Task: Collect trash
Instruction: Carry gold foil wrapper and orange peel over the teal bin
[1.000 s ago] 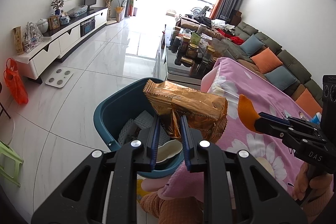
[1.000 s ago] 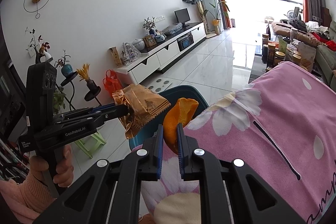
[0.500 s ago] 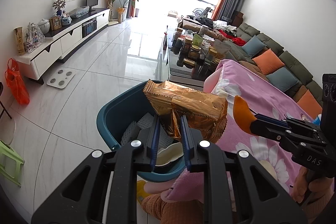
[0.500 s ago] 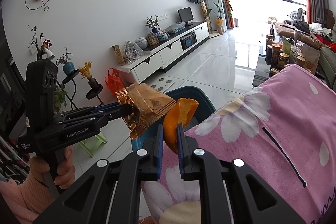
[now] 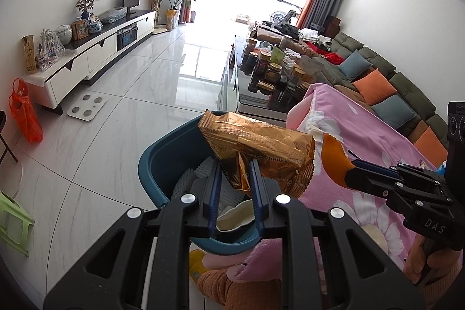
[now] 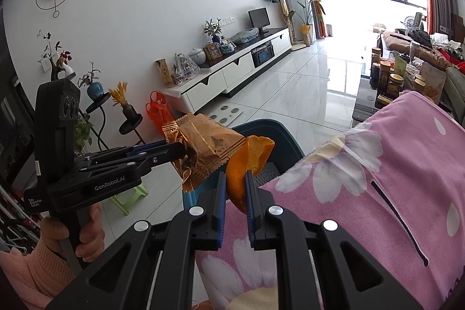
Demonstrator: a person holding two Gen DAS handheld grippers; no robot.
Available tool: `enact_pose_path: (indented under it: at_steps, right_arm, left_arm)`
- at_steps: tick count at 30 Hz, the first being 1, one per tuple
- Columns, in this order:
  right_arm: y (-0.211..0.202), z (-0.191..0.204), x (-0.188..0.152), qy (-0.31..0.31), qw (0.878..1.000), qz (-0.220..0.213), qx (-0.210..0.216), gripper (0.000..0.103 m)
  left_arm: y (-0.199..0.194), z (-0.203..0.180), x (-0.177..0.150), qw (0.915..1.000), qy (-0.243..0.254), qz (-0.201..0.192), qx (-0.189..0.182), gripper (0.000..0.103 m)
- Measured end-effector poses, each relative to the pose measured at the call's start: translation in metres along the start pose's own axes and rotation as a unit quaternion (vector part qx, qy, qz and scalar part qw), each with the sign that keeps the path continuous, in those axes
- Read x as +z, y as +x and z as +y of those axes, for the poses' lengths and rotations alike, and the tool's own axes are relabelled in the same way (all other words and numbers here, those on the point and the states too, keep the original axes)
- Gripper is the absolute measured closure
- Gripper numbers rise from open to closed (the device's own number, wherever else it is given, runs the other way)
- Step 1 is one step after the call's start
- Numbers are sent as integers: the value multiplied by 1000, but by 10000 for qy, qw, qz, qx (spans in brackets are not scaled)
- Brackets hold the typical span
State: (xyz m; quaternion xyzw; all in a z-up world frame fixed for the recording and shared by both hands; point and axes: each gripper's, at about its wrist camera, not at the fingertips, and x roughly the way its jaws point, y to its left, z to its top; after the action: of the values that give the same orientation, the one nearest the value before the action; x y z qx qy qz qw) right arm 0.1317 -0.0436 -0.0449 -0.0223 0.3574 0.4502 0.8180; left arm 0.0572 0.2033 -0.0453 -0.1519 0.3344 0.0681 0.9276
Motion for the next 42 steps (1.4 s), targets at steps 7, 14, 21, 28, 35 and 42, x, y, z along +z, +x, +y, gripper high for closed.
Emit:
enact_pose_path:
  at_steps: [7,14,21,28,35,42]
  right_arm:
    - [6,2,1,-1,10000,39,10,92]
    - [9,1,0,22,10000,80,24,92]
    - [14,-2,2,32,9999,120,39,92]
    - [20,-2,0,20,9998,182,57,92]
    - [26,-1,5,25,9997,245,75,92]
    - [31,0,9,27,9995,318,71,92]
  left_arm:
    - [1,4,-1,10000,-38,15,54,83]
    - [6,6,0,9999,-46,30,114,83]
    - [8,6,1,9999,-43,33,127,83]
    - [11,9,1,9998,-77,56,172,83]
    - [17,12,3,9996,-126,88,236,83]
    - [24,15,4,9994,-168,121,274,83]
